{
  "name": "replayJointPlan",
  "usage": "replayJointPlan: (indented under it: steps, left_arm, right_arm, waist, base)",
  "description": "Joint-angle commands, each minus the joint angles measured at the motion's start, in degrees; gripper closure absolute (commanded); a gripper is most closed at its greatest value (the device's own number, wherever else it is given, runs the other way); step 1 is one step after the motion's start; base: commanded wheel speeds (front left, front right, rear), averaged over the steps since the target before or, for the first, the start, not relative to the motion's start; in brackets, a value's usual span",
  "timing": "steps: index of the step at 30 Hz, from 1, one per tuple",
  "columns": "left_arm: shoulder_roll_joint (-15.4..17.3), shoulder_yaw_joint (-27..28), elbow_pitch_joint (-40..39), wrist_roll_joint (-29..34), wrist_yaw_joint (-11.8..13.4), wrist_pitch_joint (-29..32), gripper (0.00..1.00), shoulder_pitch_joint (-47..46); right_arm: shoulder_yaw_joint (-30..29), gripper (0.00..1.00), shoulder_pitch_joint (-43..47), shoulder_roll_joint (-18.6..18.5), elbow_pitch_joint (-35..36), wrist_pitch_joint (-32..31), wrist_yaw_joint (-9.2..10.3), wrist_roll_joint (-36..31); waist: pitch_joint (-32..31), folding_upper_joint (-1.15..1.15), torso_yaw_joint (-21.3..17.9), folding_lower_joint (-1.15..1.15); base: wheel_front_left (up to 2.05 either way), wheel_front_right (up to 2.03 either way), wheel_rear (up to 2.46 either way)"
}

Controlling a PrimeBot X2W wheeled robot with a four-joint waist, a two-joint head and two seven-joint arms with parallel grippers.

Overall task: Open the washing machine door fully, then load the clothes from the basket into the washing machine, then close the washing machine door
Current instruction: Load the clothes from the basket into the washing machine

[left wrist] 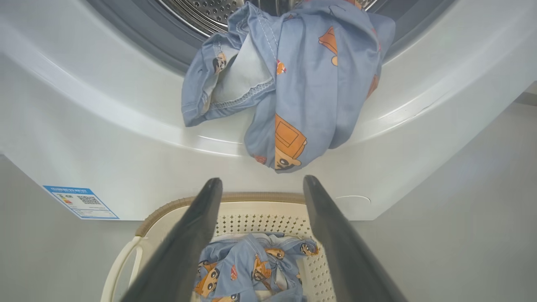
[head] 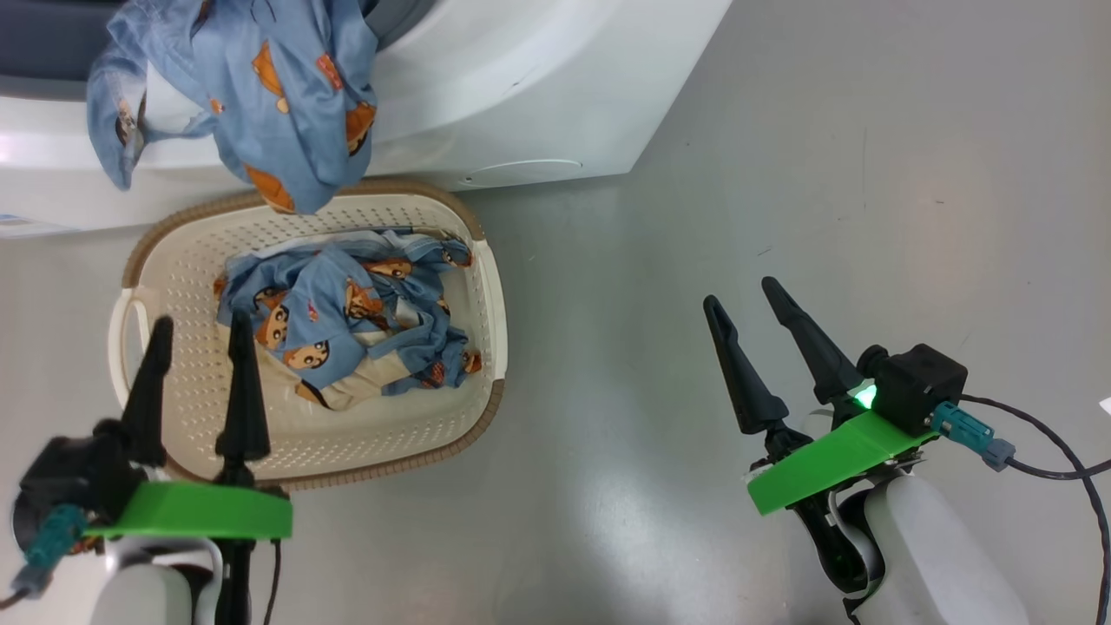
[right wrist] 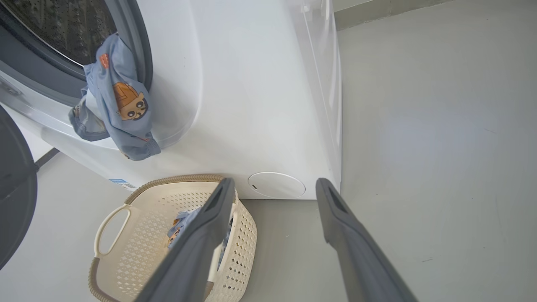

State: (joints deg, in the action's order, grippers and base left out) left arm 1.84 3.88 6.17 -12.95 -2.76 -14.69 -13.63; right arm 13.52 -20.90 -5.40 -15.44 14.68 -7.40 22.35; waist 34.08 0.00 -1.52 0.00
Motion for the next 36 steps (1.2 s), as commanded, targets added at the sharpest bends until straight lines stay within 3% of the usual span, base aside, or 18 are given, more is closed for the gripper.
replayJointPlan:
  steps: [1, 23, 36]
  left_arm:
    - [1.0, 1.5, -0.9, -0.3, 0.3, -0.3, 0.00, 1.7]
    - [1.0, 1.7, -2.6, -1.5, 3.7, -0.3, 0.00, 9.0]
    - [1.0, 0.1, -1.9, -2.1, 1.5, -0.3, 0.00, 1.9]
  right_arm:
    - [1.1, 0.00, 2.0, 0.4, 1.3, 0.3, -0.09, 0.6]
    - [0.8, 0.00, 2.2, 0.5, 1.2, 0.3, -0.09, 1.0]
    - [1.4, 0.00, 1.8, 0.9, 1.0, 0.3, -0.09, 1.1]
  waist:
    - [0.0, 0.00, 0.0, 0.00]
    - [-0.6, 0.00, -0.3, 0.00]
    - [-0.4, 0.00, -1.0, 0.00]
  base:
    - [0.00, 0.00, 0.00]
    - [0.00, 0.00, 0.00]
    - [0.00, 0.00, 0.00]
